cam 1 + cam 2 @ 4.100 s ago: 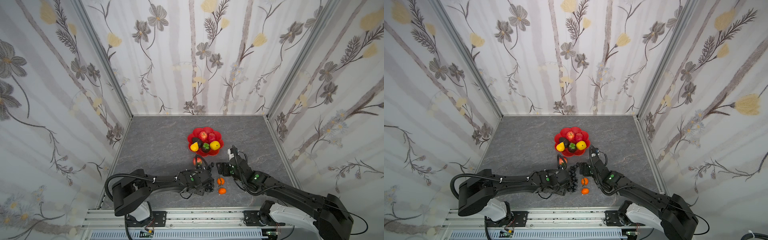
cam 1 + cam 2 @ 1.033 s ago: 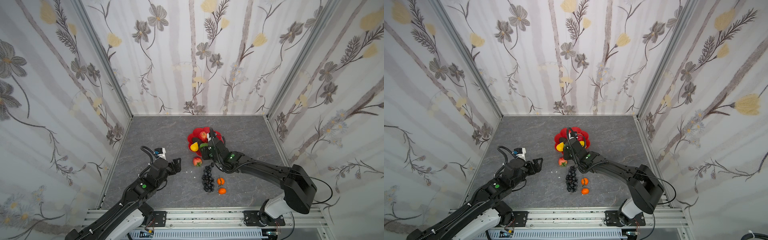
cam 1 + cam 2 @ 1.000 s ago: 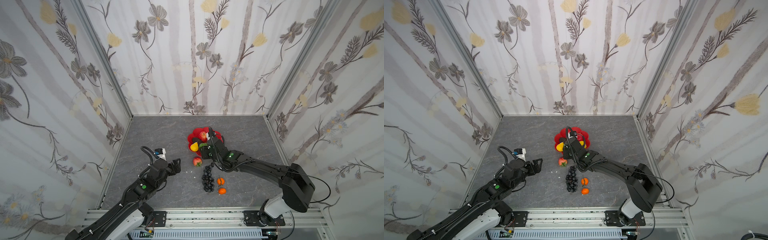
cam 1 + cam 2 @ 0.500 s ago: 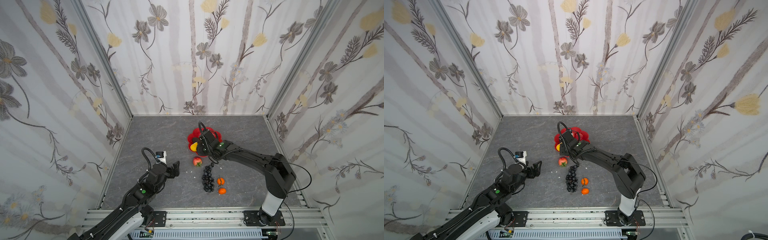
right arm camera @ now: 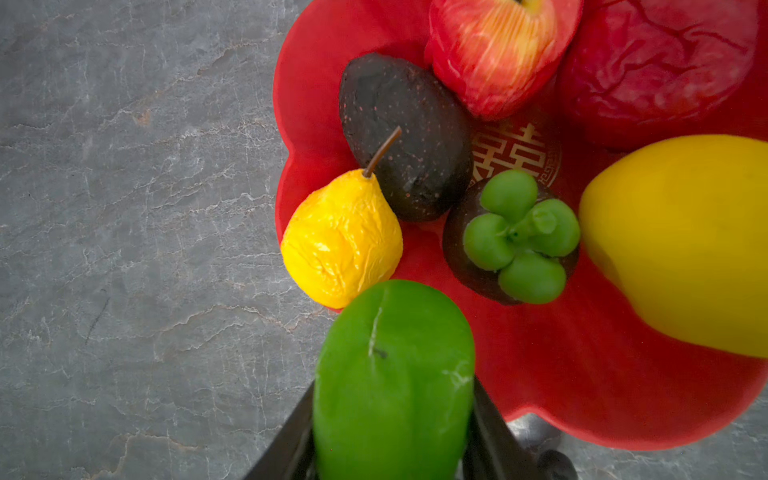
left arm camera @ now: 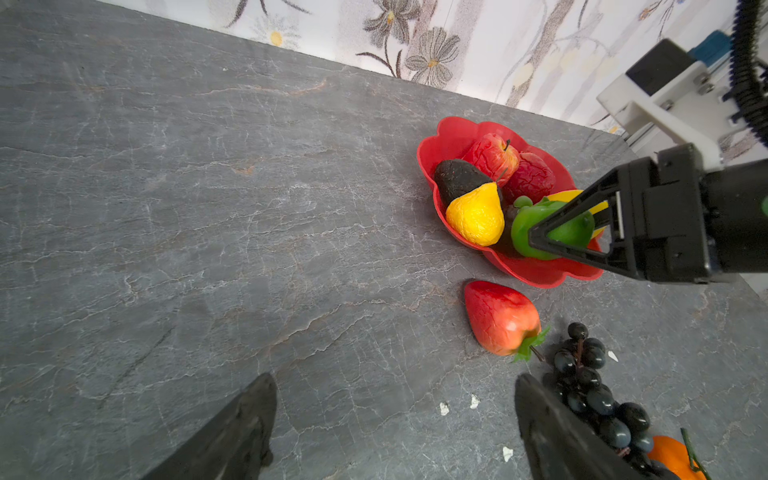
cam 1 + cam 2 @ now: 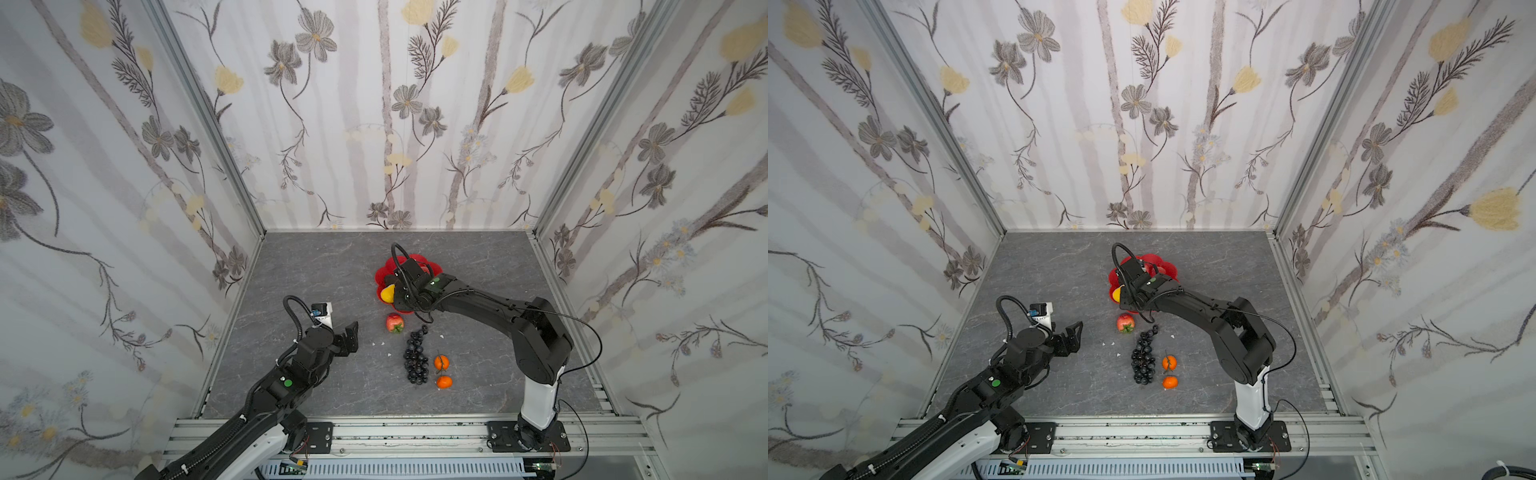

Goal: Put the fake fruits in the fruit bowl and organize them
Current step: 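Lower the pepper into the red bowl with the right gripper and open it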

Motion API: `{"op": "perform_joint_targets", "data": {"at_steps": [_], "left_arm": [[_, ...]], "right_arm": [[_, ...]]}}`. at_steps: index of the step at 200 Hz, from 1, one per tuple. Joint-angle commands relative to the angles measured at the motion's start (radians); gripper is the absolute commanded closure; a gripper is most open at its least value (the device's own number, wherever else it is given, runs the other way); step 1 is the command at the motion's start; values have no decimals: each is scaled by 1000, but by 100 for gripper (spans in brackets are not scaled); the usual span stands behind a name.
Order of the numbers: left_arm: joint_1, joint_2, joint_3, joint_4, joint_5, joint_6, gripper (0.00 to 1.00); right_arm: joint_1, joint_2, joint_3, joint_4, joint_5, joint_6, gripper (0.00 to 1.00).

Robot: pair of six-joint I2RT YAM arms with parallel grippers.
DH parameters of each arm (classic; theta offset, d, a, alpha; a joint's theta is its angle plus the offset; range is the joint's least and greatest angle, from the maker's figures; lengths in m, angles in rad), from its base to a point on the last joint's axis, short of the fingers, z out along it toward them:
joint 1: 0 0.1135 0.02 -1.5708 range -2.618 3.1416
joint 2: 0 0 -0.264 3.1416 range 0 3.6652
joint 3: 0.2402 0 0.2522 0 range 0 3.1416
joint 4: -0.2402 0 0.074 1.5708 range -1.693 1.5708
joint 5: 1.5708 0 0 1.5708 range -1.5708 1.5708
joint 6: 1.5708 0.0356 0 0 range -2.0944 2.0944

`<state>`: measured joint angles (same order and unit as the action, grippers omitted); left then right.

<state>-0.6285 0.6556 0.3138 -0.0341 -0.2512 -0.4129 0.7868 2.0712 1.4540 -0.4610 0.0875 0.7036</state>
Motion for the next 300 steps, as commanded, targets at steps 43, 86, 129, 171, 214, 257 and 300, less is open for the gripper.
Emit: {"op": "perform_joint_targets", "data": {"at_steps": [43, 86, 129, 171, 214, 257, 300], "left_arm": [[1, -2, 1, 32, -19, 11, 9], [1, 1, 1, 32, -20, 11, 9], [1, 6, 1, 34, -19, 11, 9], [1, 3, 1, 32, -21, 14, 9], [1, 1, 1, 31, -23, 16, 9], [1, 4, 1, 31, -27, 17, 9], [1, 33, 9, 40, -17, 17, 9]], "right_arm": [[0, 37, 26, -27, 2, 28, 60], [0, 57, 40, -38, 2, 30, 58], [-31, 55, 46, -39, 6, 27, 53], [-32, 59, 49, -36, -1, 24, 51], [-32, 63, 54, -36, -5, 20, 45], [-31, 54, 54, -39, -12, 17, 43], [-28, 13, 51, -58, -19, 5, 40]]}}
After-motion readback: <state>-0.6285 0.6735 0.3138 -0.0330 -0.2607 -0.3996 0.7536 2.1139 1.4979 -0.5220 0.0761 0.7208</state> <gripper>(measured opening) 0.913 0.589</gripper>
